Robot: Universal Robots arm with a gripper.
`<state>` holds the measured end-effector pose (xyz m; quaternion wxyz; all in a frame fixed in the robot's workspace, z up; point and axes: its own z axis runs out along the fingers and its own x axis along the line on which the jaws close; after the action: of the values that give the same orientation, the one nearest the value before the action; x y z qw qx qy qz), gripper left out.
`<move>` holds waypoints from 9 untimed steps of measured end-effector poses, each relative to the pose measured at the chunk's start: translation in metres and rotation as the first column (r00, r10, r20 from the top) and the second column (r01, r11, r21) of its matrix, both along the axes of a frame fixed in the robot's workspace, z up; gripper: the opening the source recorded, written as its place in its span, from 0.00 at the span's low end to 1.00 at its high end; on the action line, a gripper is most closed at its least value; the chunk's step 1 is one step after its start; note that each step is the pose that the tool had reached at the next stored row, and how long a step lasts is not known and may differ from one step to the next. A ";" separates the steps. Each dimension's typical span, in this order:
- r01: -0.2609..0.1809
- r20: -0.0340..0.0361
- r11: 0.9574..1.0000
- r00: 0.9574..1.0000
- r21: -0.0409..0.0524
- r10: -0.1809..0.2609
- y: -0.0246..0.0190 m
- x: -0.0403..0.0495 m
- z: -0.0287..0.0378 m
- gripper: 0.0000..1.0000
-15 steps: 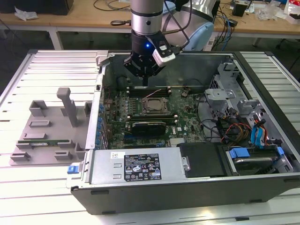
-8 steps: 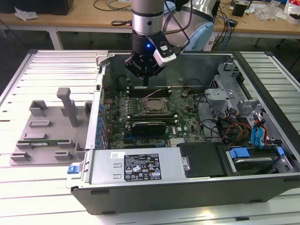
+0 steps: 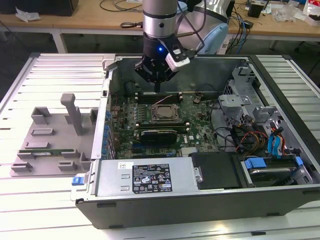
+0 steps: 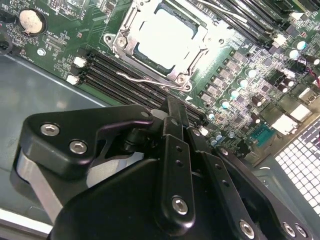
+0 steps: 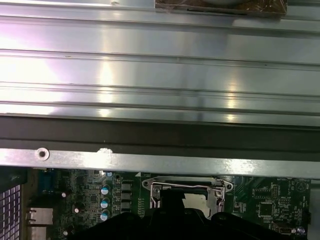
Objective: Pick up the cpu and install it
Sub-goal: 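Install the first cpu locking lever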
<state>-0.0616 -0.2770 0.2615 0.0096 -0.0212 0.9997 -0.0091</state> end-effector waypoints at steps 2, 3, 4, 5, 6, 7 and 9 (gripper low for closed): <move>0.000 0.000 1.000 1.000 0.000 0.000 0.0000 0.0015 -0.0020 0.11; 0.000 0.000 1.000 1.000 0.000 0.000 0.0000 0.0020 -0.0043 0.11; 0.000 -0.001 1.000 1.000 0.000 0.000 0.0000 0.0023 -0.0081 0.11; 0.000 -0.001 1.000 1.000 0.000 0.000 0.0000 0.0025 -0.0121 0.11; 0.000 -0.001 1.000 1.000 0.000 0.000 0.0000 0.0026 -0.0138 0.11; 0.000 -0.002 1.000 1.000 0.000 0.000 0.0000 0.0026 -0.0157 0.11; 0.000 -0.003 1.000 1.000 0.000 0.000 0.0000 0.0028 -0.0226 0.11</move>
<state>-0.0587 -0.2770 0.2390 0.0083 -0.0212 0.9997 -0.0091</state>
